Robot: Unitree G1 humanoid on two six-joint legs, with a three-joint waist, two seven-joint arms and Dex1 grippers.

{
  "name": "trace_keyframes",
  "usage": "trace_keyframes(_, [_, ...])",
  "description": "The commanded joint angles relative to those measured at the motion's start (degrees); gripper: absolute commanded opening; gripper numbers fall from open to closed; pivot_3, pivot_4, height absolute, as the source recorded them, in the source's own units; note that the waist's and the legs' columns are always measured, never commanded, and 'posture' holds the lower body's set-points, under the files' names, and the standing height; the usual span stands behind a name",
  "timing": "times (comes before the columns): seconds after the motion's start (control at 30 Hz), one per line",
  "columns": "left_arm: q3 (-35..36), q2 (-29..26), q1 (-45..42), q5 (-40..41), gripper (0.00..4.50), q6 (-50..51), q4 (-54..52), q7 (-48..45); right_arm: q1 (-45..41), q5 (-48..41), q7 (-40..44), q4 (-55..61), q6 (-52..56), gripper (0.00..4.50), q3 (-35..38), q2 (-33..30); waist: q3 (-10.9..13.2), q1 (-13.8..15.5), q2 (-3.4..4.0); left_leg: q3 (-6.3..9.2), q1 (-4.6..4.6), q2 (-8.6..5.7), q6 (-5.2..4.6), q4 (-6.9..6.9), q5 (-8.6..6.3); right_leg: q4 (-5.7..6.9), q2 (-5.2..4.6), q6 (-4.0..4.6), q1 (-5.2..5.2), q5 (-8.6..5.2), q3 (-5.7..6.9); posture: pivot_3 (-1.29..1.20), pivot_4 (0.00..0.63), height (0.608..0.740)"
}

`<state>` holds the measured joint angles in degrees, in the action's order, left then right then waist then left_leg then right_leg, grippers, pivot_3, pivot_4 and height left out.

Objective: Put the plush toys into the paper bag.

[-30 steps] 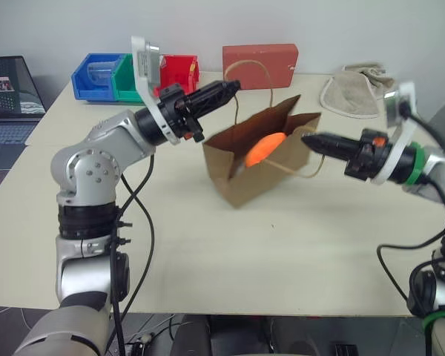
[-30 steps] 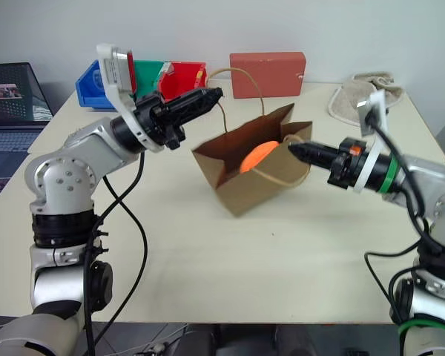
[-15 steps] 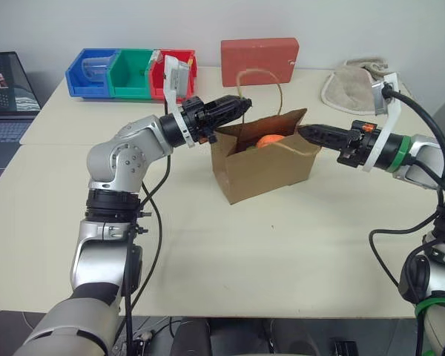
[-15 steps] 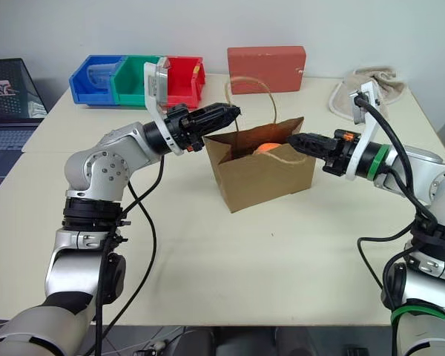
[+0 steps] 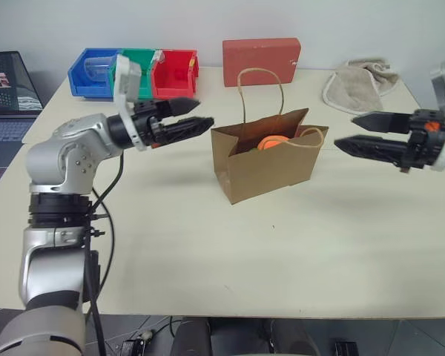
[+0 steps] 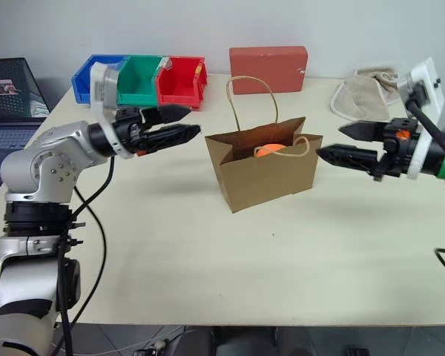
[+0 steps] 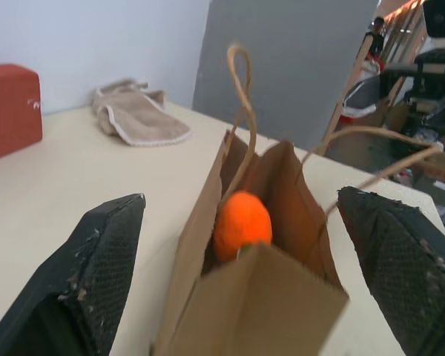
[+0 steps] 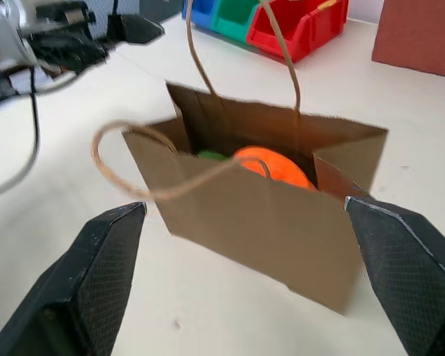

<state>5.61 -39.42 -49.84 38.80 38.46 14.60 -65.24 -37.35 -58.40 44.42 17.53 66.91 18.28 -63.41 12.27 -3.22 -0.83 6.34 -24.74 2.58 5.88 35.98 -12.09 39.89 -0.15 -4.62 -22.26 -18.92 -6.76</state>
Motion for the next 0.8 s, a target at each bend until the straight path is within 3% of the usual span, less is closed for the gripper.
trace_keyframes(0.03, [1.1, -0.7, 0.5, 0.5, 4.45, -0.1, -0.4, -3.0, 2.8, 2.4, 5.4, 4.2, -5.7, 4.50, 1.0, -2.2, 0.0, 0.0, 0.00, 0.01, 0.00, 0.01, 0.00, 0.03, 0.00, 0.01, 0.01, 0.00, 0.00, 0.00, 0.01, 0.00, 0.150, 0.740])
trace_keyframes(0.4, [-4.4, 8.0, -3.2, -11.9, 4.45, -16.2, 17.0, -5.3, 9.1, -5.1, 1.0, 14.6, -4.2, 4.50, 2.7, 1.7, 0.0, 0.3, -0.03, 0.03, 0.00, -0.01, -0.03, 0.12, 0.03, 0.06, 0.00, 0.00, 0.06, 0.01, 0.02, 0.00, 0.150, 0.740])
trace_keyframes(0.8, [-4.5, 7.5, -1.2, -11.2, 4.45, -13.2, 12.2, -13.1, 11.8, -12.1, -1.9, 17.8, -3.9, 4.50, 3.4, 0.3, 0.0, 0.1, -0.03, 0.06, 0.01, -0.01, -0.05, 0.11, 0.04, 0.10, 0.01, 0.00, 0.07, 0.01, 0.03, 0.00, 0.150, 0.740])
